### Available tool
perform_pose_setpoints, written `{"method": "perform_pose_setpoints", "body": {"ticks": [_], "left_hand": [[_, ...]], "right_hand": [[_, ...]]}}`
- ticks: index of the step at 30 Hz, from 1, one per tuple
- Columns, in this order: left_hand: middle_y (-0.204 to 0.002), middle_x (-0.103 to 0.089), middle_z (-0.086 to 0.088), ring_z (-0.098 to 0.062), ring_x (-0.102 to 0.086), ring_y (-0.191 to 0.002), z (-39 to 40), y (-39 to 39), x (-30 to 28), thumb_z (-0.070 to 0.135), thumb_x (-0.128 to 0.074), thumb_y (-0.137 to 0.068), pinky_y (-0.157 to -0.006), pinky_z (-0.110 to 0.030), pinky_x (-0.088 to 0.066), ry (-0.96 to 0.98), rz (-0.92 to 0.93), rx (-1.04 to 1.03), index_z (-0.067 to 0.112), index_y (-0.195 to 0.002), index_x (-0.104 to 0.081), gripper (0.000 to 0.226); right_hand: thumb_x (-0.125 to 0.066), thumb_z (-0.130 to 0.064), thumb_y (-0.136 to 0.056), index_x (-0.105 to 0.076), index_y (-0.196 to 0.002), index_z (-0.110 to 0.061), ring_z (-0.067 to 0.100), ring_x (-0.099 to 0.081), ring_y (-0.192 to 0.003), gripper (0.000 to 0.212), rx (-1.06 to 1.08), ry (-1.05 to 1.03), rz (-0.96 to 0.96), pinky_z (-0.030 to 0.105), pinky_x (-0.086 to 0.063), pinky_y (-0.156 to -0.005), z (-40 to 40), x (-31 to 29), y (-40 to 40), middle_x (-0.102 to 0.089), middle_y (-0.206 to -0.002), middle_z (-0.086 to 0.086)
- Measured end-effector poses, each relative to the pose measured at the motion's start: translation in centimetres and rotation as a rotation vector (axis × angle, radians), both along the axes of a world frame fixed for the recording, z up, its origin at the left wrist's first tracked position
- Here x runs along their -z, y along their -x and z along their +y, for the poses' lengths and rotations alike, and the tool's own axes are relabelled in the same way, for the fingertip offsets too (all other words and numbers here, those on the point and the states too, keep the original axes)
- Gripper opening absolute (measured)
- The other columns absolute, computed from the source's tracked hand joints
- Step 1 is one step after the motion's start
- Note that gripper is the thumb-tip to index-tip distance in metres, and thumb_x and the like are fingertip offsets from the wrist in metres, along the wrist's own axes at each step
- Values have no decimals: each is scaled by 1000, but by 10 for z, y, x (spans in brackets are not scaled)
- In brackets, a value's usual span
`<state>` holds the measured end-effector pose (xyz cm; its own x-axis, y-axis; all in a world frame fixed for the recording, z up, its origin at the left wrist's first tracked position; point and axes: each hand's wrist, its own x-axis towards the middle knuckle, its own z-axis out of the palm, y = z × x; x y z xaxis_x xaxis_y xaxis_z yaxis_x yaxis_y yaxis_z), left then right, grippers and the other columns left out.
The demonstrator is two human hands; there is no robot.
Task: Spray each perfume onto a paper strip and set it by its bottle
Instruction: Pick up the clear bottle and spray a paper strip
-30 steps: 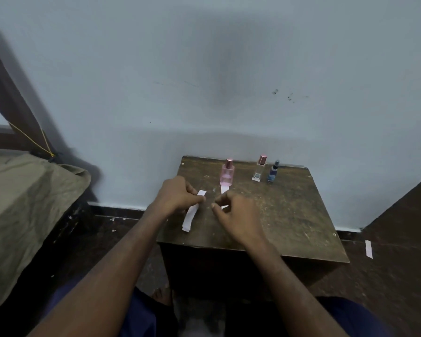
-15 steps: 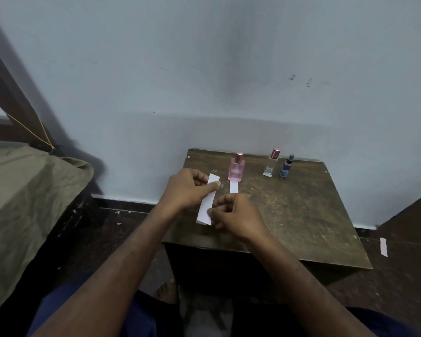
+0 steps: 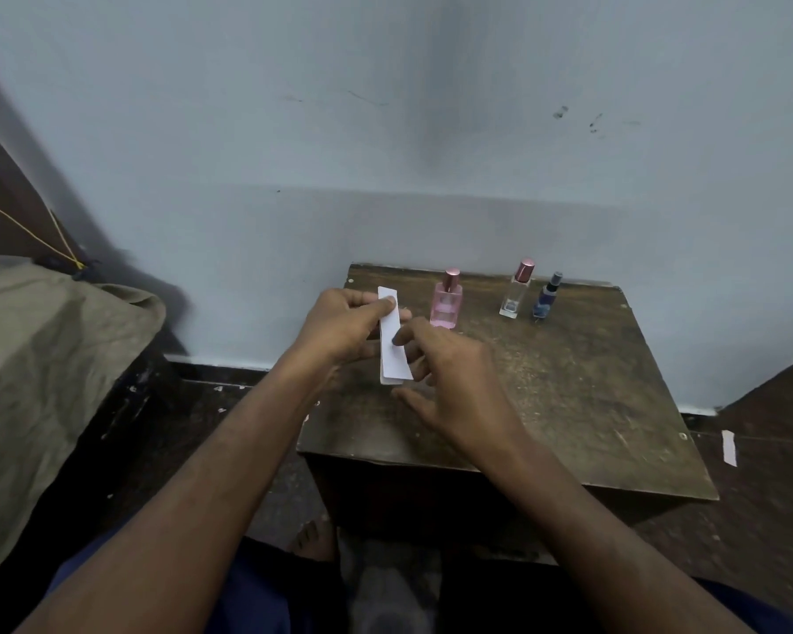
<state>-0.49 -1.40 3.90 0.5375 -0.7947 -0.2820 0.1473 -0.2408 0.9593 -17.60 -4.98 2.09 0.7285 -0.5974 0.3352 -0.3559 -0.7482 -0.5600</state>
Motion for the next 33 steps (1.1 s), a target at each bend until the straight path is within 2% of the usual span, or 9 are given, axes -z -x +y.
{"method": "perform_pose_setpoints", "body": {"ticks": [3,7,9,11,14,17,20,28,33], "left_hand": [[-96,-83,-6,-17,-81,-87,1,2,-1,16,-66,-104,-66,-32,-65,11,18,9,1,-111,-68,17],[-104,-83,-4,-14,-80,-89,3,2,-2,20,-62,-107,-78,-35,-65,54,26,33,0,-122,-67,25],[-105,-83,-3,-13,-79,-88,3,4,-3,22,-62,-107,-86,-40,-65,77,6,28,5,-121,-68,23],[-103,-83,-1,-11,-79,-87,3,7,-4,24,-62,-107,-88,-39,-64,90,-32,19,8,-120,-67,21],[-96,-83,3,-7,-78,-83,2,10,-6,23,-62,-107,-71,-26,-63,104,-48,7,7,-121,-66,22],[-91,-82,7,-3,-78,-79,2,12,-6,22,-61,-107,-60,-21,-60,108,-46,-8,5,-123,-65,23],[-94,-82,7,-3,-77,-80,0,14,-4,24,-62,-106,-62,-19,-59,121,-86,-43,5,-124,-66,26],[-92,-82,4,-3,-76,-75,-2,24,-2,20,-61,-107,-62,-19,-59,167,-46,-97,-1,-122,-65,26],[-100,-82,-1,-11,-78,-84,-2,23,-5,21,-60,-108,-68,-24,-62,154,-7,-76,12,-110,-67,12]], "right_hand": [[-93,-18,-76,-66,-115,-20,0,-64,-72,48,-4,-36,-46,19,-57,-70,-1,-5,1,-70,-95,-10],[-90,-34,-82,-62,-125,-23,0,-72,-87,52,132,-506,-107,13,-57,-73,0,-13,4,-74,-102,-14],[-80,-33,-92,-66,-127,-23,5,-73,-97,39,145,-739,-79,20,-58,-77,-2,-15,4,-75,-109,-11],[-74,-25,-99,-73,-117,-23,12,-75,-98,19,122,-841,-63,23,-57,-72,-3,-16,3,-79,-106,-4],[-73,-13,-98,-80,-105,-16,12,-74,-84,10,135,-891,-125,21,-56,-66,-2,-17,2,-82,-98,6],[-75,-14,-97,-79,-109,-18,13,-76,-90,13,131,-998,-157,30,-58,-74,-6,-18,1,-82,-102,3],[-74,-11,-97,-77,-111,-19,15,-78,-93,17,118,-1024,-146,30,-59,-73,-8,-15,-1,-82,-105,1],[-72,4,-93,-78,-108,-4,15,-72,-79,18,113,-1027,-228,25,-56,-67,-6,-11,-4,-81,-101,18],[-80,-4,-89,-82,-97,-9,8,-76,-72,10,172,-900,-197,17,-54,-61,-8,-9,0,-83,-86,6]]}}
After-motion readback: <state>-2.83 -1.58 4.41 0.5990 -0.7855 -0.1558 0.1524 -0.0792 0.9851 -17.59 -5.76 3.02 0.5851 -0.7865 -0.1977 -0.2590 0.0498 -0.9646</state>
